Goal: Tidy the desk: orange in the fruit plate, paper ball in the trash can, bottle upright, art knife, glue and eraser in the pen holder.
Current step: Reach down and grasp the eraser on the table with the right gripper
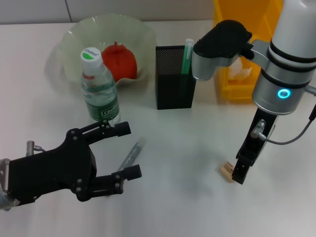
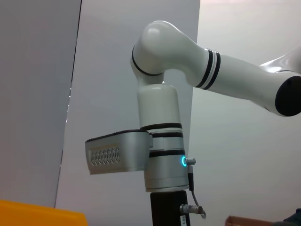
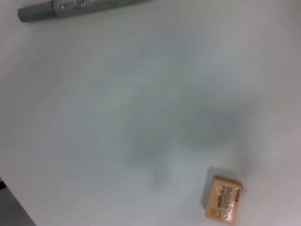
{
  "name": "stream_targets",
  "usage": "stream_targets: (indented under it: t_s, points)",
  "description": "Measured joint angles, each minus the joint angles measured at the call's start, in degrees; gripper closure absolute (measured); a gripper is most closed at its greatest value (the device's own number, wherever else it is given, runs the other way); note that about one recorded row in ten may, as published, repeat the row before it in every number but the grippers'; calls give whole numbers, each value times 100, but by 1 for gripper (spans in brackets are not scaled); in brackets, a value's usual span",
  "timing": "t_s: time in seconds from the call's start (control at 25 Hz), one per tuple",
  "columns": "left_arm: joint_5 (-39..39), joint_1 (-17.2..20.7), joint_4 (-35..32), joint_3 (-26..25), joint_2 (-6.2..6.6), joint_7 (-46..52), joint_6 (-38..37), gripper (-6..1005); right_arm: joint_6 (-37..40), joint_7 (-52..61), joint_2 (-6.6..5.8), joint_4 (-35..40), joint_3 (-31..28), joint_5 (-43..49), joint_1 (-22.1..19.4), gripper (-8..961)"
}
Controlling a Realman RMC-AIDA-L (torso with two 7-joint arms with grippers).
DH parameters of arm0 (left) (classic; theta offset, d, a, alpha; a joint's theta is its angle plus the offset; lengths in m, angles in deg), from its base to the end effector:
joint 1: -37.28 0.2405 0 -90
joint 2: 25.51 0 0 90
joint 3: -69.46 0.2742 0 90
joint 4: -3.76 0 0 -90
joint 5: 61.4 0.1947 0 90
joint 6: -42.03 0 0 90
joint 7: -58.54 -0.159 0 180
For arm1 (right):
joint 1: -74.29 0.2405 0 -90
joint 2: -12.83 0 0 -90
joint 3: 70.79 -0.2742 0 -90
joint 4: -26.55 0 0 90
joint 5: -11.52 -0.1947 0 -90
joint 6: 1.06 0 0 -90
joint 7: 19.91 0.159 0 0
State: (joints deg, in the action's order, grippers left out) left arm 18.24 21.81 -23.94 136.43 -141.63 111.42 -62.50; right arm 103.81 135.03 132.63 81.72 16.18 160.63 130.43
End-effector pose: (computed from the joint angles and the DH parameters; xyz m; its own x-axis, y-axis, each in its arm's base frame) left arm -0.2622 0.2261 -0.0261 0.6392 0.0853 0.7643 0.2216 -0.9721 -0.0769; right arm 0.1606 0.3382 -0.0593 0.5139 -0.5864 0.6262 -0.5519 -0.7848 -0.2821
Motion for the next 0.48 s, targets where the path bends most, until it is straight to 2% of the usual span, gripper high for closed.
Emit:
stream_targets:
  t_s: [0.24,0.48]
  points:
    - [0,-21,1,8,-25,-2,168,190,-238,-8,9,-236,48,-34,-7,254]
    - [-1,-25,8,10,-33,-5,263,190,-561,-41,9,-521,342,-303,23,254]
